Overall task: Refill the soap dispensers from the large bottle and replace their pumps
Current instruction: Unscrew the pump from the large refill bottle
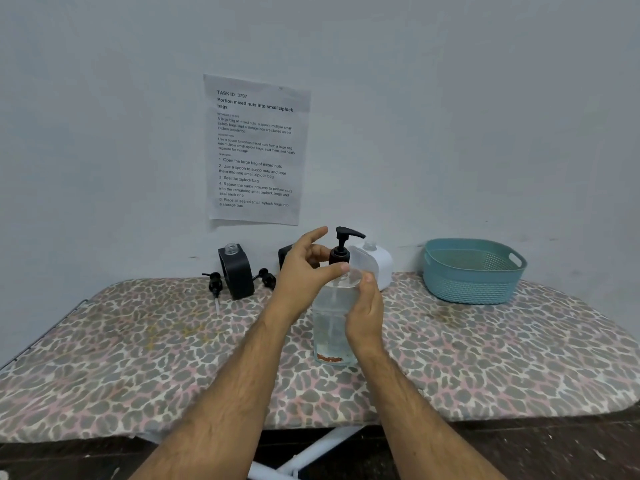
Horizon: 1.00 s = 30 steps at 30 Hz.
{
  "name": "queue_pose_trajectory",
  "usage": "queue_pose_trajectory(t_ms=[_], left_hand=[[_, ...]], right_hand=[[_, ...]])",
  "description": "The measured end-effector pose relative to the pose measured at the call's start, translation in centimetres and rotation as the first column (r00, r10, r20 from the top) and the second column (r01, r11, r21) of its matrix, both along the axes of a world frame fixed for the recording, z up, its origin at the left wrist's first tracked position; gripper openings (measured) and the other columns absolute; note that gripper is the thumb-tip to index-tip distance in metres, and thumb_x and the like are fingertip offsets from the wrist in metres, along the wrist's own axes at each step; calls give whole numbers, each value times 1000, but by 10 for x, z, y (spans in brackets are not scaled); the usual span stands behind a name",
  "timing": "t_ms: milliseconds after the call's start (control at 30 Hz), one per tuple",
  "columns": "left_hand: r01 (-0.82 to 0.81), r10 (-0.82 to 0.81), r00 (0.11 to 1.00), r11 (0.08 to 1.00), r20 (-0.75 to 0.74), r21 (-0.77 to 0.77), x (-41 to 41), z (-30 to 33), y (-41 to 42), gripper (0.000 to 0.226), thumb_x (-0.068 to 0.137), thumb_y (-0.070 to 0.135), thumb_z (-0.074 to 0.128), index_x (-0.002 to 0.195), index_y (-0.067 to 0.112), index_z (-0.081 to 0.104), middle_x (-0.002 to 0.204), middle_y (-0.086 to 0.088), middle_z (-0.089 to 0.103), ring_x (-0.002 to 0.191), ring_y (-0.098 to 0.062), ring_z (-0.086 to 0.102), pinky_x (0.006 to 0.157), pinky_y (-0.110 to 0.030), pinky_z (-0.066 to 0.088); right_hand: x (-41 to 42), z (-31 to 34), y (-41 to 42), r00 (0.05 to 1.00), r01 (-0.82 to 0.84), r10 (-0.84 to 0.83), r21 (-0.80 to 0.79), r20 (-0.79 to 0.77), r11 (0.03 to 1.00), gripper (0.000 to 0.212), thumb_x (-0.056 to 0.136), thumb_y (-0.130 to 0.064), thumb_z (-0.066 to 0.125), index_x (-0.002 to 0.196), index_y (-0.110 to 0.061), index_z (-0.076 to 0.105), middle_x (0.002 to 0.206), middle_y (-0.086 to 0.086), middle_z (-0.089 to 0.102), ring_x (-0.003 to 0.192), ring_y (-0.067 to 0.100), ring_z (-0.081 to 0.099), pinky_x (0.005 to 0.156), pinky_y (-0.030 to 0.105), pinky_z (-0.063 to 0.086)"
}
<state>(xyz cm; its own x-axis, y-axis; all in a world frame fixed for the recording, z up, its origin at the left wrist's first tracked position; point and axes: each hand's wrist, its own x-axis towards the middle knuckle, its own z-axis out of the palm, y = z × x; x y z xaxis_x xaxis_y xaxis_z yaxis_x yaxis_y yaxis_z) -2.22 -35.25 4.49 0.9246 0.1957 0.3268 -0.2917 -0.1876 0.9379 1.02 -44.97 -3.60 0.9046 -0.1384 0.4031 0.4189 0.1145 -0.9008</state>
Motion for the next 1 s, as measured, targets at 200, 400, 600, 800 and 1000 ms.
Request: queue_pose_trajectory(t_ms=[200, 400, 600, 800, 1000], left_hand=[[61, -59, 998, 997, -27, 57, 1, 4, -7, 80, 77, 18, 82, 143, 35, 41, 120, 13, 67, 117, -6, 60, 106, -51, 44], [97, -96, 995, 994, -18, 42, -8, 0, 4, 70, 90, 14, 70, 148, 31, 35, 118, 14, 70, 118, -7, 61, 109, -49, 42], [23, -23, 1000, 1000, 14, 12, -10, 1, 8, 58, 89, 7, 68, 142, 18, 47, 109, 7, 74, 113, -8, 64, 108, -39, 45], [0, 3, 999, 997, -37, 78, -1, 5, 1, 50, 70, 29, 83, 117, 25, 66, 107, 1, 72, 106, -16, 66, 99, -46, 51], [5, -4, 1000, 999, -14, 44, 0, 5, -6, 32, 77, 11, 82, 98, 26, 64, 98, 2, 73, 94, -12, 69, 76, -22, 56]], right_hand=[[-2, 2, -1, 1000, -18, 18, 10, 12, 1000, 50, 92, -64, 21, 106, -37, 61, 103, -7, 69, 101, 8, 65, 88, 33, 52], [3, -3, -1, 1000, -26, 26, 24, 1, 999, 59, 94, -64, 23, 107, -25, 64, 100, -1, 71, 97, 17, 67, 87, 49, 54], [2, -3, 0, 1000, 9, -9, -3, -4, 1000, 64, 92, -65, 20, 106, -22, 64, 98, -1, 69, 94, 15, 66, 85, 44, 55], [2, -2, -3, 999, -36, 36, 0, -26, 999, 57, 96, -57, 22, 108, -21, 64, 98, -2, 70, 92, 9, 67, 80, 30, 55], [-1, 1, -6, 998, -53, 53, -18, -24, 998, 58, 97, -56, 22, 112, -18, 64, 101, -2, 68, 93, 3, 64, 79, 17, 51]])
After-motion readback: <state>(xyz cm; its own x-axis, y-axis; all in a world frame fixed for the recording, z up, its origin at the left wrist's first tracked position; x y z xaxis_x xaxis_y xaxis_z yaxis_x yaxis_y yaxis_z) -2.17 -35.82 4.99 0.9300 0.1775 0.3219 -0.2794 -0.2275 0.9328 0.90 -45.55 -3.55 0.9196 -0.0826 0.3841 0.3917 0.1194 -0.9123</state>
